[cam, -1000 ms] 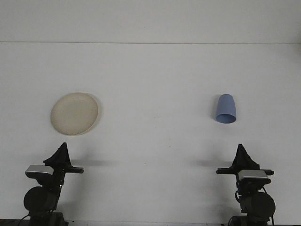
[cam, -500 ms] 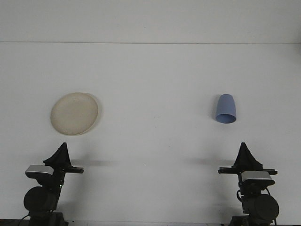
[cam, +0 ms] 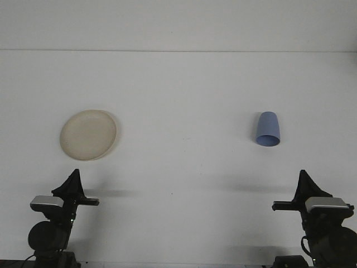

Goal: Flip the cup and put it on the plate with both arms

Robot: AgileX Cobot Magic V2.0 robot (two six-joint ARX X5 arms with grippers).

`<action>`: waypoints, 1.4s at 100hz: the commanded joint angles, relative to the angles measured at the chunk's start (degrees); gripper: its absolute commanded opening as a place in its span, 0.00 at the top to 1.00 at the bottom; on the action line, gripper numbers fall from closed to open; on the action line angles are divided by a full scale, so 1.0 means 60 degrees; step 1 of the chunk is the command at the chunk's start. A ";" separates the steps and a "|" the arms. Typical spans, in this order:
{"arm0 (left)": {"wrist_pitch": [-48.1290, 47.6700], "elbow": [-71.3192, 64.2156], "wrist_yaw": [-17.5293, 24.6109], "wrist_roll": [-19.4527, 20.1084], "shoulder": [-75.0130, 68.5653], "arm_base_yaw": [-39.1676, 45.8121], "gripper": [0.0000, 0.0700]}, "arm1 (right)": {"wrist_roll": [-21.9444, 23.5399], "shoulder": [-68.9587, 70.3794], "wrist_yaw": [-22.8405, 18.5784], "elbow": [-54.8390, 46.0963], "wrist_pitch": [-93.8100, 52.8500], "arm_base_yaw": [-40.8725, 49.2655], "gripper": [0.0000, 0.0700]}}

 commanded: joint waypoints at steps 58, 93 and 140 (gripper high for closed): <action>0.0102 -0.0186 0.0015 0.0007 -0.0011 -0.0025 0.98 | 0.0230 0.2896 -0.0357 0.2790 -0.4102 -0.0011 1.00; 0.0102 -0.0186 0.0011 0.0007 -0.0011 -0.0025 0.98 | 0.0215 0.2878 -0.0353 0.2790 -0.4422 -0.0011 0.90; 0.0102 -0.0186 0.0011 0.0007 -0.0011 -0.0025 0.98 | 0.0222 0.2881 -0.0361 0.2790 -0.4812 -0.0011 0.48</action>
